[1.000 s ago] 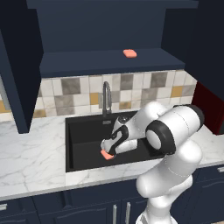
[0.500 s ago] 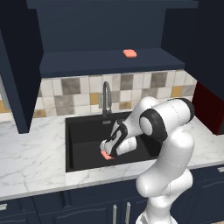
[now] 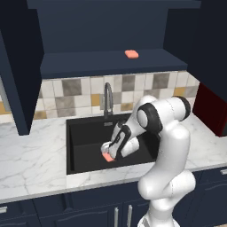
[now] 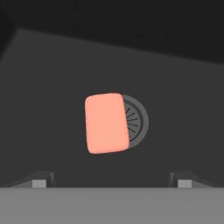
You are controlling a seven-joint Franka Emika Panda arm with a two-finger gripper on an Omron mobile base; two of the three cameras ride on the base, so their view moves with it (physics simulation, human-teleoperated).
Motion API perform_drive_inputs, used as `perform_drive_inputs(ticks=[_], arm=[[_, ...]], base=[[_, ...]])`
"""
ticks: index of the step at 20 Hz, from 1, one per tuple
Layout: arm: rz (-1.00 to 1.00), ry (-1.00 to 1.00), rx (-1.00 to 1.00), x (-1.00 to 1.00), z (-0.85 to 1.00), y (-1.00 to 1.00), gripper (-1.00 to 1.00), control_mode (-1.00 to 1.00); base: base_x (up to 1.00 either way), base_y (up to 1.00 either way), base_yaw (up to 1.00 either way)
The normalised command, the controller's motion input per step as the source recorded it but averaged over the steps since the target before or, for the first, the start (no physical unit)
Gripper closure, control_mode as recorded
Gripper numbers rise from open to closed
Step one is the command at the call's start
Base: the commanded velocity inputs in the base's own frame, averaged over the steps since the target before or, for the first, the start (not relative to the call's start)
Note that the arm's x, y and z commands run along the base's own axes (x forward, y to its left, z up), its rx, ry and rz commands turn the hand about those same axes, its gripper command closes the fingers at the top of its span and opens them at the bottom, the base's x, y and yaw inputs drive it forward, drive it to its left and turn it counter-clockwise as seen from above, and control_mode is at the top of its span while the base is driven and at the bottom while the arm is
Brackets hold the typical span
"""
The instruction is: Pick up the bar soap and bar soap from the sink, and place them back in the cabinet, and close the cabinet doors.
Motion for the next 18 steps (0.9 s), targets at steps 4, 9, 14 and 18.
perform_drive_inputs(ticks=[4, 9, 14, 18], arm=[[0.0, 0.0, 0.0, 0.17, -0.24, 0.12, -1.0, -1.0], [0.0, 0.0, 0.0, 0.13, -0.23, 0.12, -1.0, -1.0], [0.0, 0.0, 0.0, 0.08, -0.25, 0.1, -1.0, -1.0], [0.0, 0.0, 0.0, 0.1, -0.28, 0.11, -1.0, -1.0]], base=[[0.0, 0.0, 0.0], [0.0, 0.0, 0.0], [0.0, 0.0, 0.0], [0.0, 0.0, 0.0]])
